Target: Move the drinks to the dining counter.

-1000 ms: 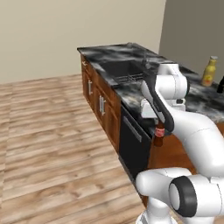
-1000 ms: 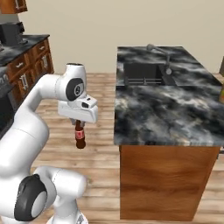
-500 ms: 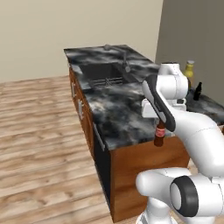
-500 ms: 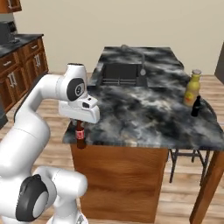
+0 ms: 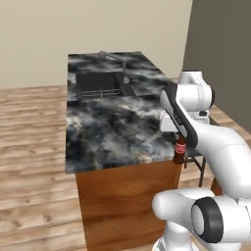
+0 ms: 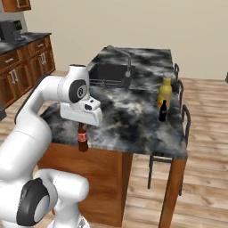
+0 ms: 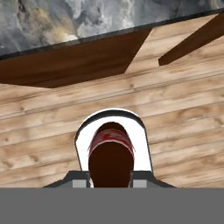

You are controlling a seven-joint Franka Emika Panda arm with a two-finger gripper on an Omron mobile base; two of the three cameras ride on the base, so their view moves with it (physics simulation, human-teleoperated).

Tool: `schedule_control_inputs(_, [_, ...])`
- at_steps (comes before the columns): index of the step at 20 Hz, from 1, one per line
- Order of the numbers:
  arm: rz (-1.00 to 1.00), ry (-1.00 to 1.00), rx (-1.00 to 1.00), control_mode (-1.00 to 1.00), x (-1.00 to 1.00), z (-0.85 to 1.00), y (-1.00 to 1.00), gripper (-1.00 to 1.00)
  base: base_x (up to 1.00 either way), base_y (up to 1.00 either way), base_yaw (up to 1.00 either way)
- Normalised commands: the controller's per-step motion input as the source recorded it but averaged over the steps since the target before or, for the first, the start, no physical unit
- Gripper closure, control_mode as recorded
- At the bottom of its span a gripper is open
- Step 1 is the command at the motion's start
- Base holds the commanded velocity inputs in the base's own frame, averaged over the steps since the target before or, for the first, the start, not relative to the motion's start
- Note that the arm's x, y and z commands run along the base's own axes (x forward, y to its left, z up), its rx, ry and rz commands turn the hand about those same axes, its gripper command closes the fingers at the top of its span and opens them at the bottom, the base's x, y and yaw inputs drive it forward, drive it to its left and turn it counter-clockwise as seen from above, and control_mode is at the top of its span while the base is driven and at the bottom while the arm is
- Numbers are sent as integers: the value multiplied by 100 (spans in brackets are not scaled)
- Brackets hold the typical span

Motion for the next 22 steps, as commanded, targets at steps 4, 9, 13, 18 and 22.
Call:
schedule_control_inputs(4, [0,0,0,100,0,0,0,100,0,-100,29])
schedule_control_inputs(9, [0,0,0,100,0,0,0,100,10,-92,16])
schedule_control_inputs(13, [0,0,0,100,0,0,0,100,23,-57,0])
schedule_control_inputs(18, [0,0,0,100,0,0,0,100,44,-14,-2])
schedule_control_inputs(22, [0,0,0,100,0,0,0,100,51,6,-12])
